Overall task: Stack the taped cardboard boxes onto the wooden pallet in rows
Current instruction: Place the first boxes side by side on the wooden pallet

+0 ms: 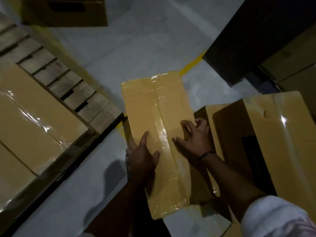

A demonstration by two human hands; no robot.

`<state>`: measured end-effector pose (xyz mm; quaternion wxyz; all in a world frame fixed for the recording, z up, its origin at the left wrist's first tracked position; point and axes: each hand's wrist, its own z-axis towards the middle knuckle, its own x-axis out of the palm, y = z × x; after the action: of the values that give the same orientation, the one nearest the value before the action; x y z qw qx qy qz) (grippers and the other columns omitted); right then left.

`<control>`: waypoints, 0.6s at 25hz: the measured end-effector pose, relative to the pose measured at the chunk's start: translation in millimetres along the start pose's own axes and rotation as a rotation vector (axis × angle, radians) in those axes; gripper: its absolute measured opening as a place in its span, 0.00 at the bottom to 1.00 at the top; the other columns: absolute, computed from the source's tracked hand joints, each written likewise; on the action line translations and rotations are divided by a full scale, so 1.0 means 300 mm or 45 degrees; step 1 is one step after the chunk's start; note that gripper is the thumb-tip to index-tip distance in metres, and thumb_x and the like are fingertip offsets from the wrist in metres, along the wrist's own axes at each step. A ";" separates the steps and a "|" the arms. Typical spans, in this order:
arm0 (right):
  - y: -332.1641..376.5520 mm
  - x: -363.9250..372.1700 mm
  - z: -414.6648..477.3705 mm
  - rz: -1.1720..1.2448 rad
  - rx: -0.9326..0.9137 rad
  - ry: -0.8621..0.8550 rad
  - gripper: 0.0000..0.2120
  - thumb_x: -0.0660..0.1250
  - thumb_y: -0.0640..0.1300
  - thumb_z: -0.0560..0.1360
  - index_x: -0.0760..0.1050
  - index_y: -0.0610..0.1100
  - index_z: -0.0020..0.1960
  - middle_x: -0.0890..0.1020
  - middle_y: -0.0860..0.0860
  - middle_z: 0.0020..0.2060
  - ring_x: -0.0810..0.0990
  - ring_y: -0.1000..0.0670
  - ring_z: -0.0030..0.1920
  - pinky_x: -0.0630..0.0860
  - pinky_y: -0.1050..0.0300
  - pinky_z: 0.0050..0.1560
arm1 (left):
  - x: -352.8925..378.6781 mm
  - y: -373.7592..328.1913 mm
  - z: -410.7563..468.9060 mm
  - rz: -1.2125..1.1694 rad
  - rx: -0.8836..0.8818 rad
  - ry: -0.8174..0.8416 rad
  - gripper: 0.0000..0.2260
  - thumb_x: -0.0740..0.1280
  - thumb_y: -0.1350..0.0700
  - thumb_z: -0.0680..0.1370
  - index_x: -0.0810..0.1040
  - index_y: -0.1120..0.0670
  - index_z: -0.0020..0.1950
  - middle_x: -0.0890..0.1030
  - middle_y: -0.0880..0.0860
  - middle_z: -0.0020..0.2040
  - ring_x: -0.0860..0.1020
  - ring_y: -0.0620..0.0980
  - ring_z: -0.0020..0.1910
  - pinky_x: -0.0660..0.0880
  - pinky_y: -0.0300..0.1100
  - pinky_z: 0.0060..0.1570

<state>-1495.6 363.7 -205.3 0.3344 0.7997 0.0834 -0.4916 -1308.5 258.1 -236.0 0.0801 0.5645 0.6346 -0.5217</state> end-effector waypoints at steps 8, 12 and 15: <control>0.436 -0.036 0.338 -0.244 -0.444 -0.107 0.28 0.71 0.70 0.67 0.76 0.62 0.64 0.55 0.52 0.79 0.59 0.40 0.68 0.70 0.42 0.66 | -0.427 -0.106 0.290 -0.069 -0.046 -0.337 0.38 0.72 0.32 0.71 0.64 0.37 0.78 0.42 0.43 0.83 0.58 0.65 0.74 0.63 0.63 0.72; 0.645 0.068 0.556 -0.281 -0.577 -0.028 0.27 0.72 0.70 0.66 0.77 0.63 0.63 0.57 0.54 0.77 0.60 0.38 0.68 0.69 0.40 0.65 | -0.543 -0.015 0.469 -0.044 -0.133 -0.407 0.37 0.72 0.33 0.72 0.65 0.38 0.79 0.48 0.46 0.84 0.60 0.66 0.74 0.63 0.62 0.70; 0.800 0.170 0.726 -0.370 -0.698 0.107 0.28 0.72 0.69 0.66 0.76 0.63 0.64 0.56 0.54 0.78 0.58 0.37 0.69 0.69 0.39 0.65 | -0.622 0.064 0.617 -0.071 -0.295 -0.394 0.37 0.72 0.33 0.72 0.64 0.36 0.79 0.48 0.44 0.84 0.61 0.68 0.73 0.64 0.63 0.70</control>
<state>-1518.2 36.3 -203.5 0.4599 0.6792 0.3401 -0.4599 -1318.2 -2.6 -200.1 0.2265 0.4468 0.6859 -0.5278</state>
